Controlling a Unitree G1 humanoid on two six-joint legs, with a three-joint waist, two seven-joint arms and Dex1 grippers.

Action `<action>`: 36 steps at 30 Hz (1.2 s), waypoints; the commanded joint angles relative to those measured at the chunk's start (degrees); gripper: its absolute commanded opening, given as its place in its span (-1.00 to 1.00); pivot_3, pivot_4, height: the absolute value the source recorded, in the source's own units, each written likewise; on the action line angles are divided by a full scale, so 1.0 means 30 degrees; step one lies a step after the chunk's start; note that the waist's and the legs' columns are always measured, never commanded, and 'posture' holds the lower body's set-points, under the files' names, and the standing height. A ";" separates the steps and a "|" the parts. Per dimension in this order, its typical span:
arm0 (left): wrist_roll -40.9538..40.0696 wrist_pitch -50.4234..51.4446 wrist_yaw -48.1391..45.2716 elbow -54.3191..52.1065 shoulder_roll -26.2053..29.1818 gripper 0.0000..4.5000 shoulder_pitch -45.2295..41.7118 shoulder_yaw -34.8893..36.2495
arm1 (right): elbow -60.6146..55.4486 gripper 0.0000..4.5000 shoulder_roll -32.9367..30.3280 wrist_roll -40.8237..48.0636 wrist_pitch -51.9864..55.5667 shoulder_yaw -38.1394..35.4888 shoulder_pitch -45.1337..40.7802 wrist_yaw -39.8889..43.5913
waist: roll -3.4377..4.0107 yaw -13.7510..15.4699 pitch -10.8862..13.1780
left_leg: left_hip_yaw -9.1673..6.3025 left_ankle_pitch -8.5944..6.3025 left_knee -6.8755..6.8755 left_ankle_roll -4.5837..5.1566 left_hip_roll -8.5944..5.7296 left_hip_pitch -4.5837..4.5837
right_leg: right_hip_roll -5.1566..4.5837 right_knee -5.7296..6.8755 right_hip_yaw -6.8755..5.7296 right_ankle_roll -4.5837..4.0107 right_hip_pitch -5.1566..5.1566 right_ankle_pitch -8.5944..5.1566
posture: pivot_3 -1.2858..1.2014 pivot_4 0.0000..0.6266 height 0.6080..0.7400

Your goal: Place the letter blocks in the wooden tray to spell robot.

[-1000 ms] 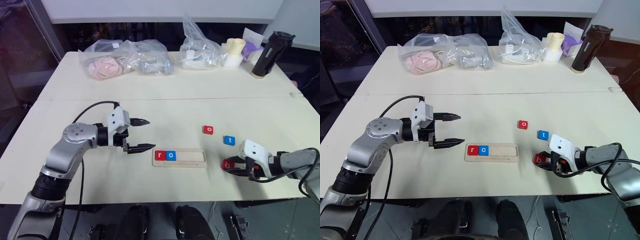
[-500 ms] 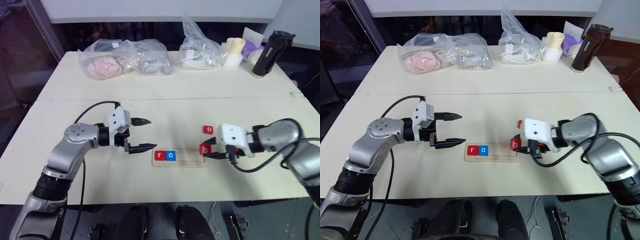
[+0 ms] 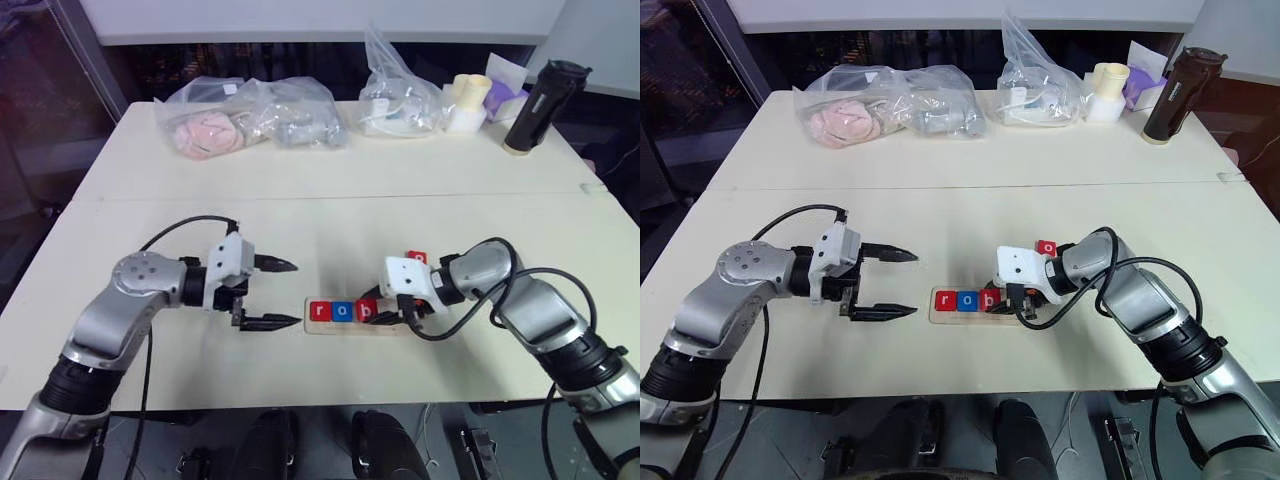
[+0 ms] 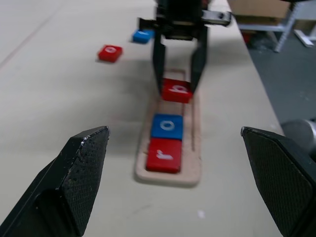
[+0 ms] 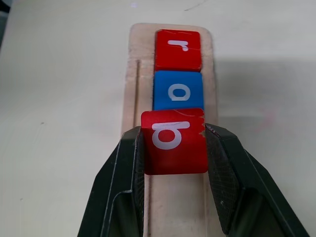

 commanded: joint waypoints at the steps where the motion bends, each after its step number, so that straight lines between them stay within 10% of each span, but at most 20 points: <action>1: -0.0341 -0.0498 -0.0674 -0.0468 0.0384 1.00 -0.0066 0.0326 | 0.0126 -0.49 0.0336 -0.0078 -0.0093 -0.0105 -0.0326 -0.0053 | 0.0001 -0.0006 -0.0001 | -0.0001 0.0000 0.0000 0.0000 0.0000 0.0000 | 0.0000 0.0001 0.0000 0.0000 -0.0001 0.0000 | 0.03 -0.52 1.00; 21: -0.0248 -0.0430 -0.0479 -0.0421 0.0301 1.00 -0.0527 0.0255 | 0.1534 -0.49 0.1045 -0.0857 -0.0527 0.0123 -0.0607 0.0229 | 0.0002 -0.0016 0.0000 | 0.0000 0.0002 0.0002 0.0001 -0.0002 0.0001 | 0.0007 0.0014 -0.0003 0.0010 -0.0003 0.0007 | 0.03 -0.52 1.00; 22: -0.0235 -0.0440 -0.0430 -0.0431 0.0282 1.00 -0.0525 0.0251 | 0.1549 -0.03 0.1063 -0.0889 -0.0547 0.0114 -0.0625 0.0252 | 0.0002 -0.0016 0.0000 | -0.0001 0.0002 0.0003 0.0001 -0.0002 0.0001 | 0.0008 0.0015 -0.0004 0.0011 -0.0003 0.0008 | 0.03 -0.52 1.00; 27: -0.0182 -0.0490 -0.0329 -0.0359 0.0204 1.00 -0.0547 0.0199 | 0.1405 0.97 0.1193 -0.0766 -0.0353 -0.0083 -0.0852 0.0298 | 0.0001 -0.0003 0.0000 | 0.0000 0.0002 0.0003 0.0001 -0.0002 0.0003 | 0.0010 0.0017 -0.0006 0.0030 -0.0002 0.0018 | 0.03 -0.52 1.00; 36: -0.0095 -0.0556 -0.0197 -0.0291 -0.0089 1.00 -0.0620 0.0058 | 0.1130 0.97 0.1070 -0.0001 0.0549 -0.1310 -0.1232 -0.0063 | 0.0002 -0.0009 0.0000 | 0.0000 0.0003 0.0004 0.0001 -0.0002 0.0003 | 0.0012 0.0021 -0.0006 0.0042 -0.0002 0.0026 | 0.03 -0.52 1.00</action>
